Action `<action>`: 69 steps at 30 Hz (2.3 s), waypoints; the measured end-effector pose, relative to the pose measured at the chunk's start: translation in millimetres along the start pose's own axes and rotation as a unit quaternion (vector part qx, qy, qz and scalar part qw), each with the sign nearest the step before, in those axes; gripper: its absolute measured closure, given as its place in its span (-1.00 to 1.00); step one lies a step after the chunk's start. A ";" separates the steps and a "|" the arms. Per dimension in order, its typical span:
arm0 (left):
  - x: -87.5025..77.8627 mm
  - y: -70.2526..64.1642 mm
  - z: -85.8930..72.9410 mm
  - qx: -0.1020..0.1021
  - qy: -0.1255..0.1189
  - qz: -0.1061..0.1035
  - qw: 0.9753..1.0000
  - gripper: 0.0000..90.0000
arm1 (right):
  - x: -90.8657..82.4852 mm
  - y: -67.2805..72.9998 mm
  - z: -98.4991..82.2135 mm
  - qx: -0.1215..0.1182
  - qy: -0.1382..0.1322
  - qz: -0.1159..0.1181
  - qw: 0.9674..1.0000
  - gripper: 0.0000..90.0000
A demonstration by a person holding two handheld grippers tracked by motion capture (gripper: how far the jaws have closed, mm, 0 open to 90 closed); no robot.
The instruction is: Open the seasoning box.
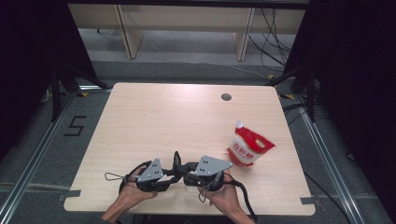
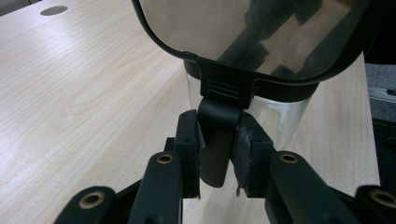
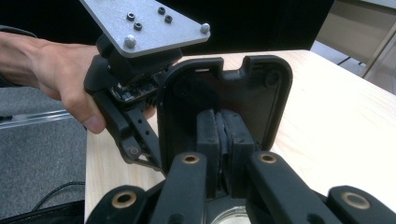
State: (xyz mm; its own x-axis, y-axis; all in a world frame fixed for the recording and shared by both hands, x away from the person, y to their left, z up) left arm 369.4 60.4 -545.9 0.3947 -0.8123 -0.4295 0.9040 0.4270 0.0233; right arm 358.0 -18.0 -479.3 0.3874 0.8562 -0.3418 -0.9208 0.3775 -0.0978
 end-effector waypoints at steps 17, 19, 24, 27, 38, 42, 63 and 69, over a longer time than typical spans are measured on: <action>-1.7 -2.9 -0.4 0.002 0.001 -0.004 1.000 0.60 | -14.7 -6.9 -0.4 0.004 -0.010 -0.005 1.000 0.84; -3.0 -3.2 -2.6 -0.004 0.010 -0.004 1.000 0.54 | -20.8 -7.9 -4.4 0.004 -0.004 -0.004 1.000 0.81; -10.2 -3.2 -4.6 -0.016 0.014 -0.001 1.000 0.28 | -43.6 -19.2 -16.6 0.014 -0.019 -0.023 0.999 0.68; -16.8 -2.2 -3.8 -0.028 0.014 0.008 0.999 0.12 | -54.7 -25.7 -23.8 0.026 -0.020 -0.031 0.999 0.61; -31.8 -11.3 -9.9 -0.069 0.024 0.035 0.997 -0.35 | -90.8 -40.5 -41.2 0.060 -0.027 -0.062 0.996 0.30; -36.3 -13.1 -11.4 -0.101 0.019 0.053 0.993 -0.47 | -100.7 -43.5 -47.3 0.062 -0.024 -0.068 0.995 0.19; -46.9 -24.5 -25.8 -0.142 0.038 0.083 0.986 -0.66 | -138.7 -50.1 -71.3 0.126 -0.020 -0.098 0.987 -0.14; -48.0 -26.7 -26.5 -0.150 0.039 0.084 0.984 -0.66 | -148.4 -51.0 -79.0 0.131 -0.008 -0.102 0.986 -0.21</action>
State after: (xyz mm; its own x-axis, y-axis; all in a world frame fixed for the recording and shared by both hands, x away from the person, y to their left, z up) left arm 322.0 98.6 -549.9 0.5102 -0.6927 -0.5097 0.7333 0.6601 -0.1630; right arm 343.8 -192.2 -497.4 0.5656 0.7577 -0.3256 -0.7812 0.6187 0.0829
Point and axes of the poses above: each handheld gripper's, and its own axes: x roughly forward along the jaws, z roughly out of its top, y roughly to its left, the point moved 9 cm from there along x, roughly forward along the jaws, and after that the axes turned 2 degrees about -y, right-handed, at the moved point
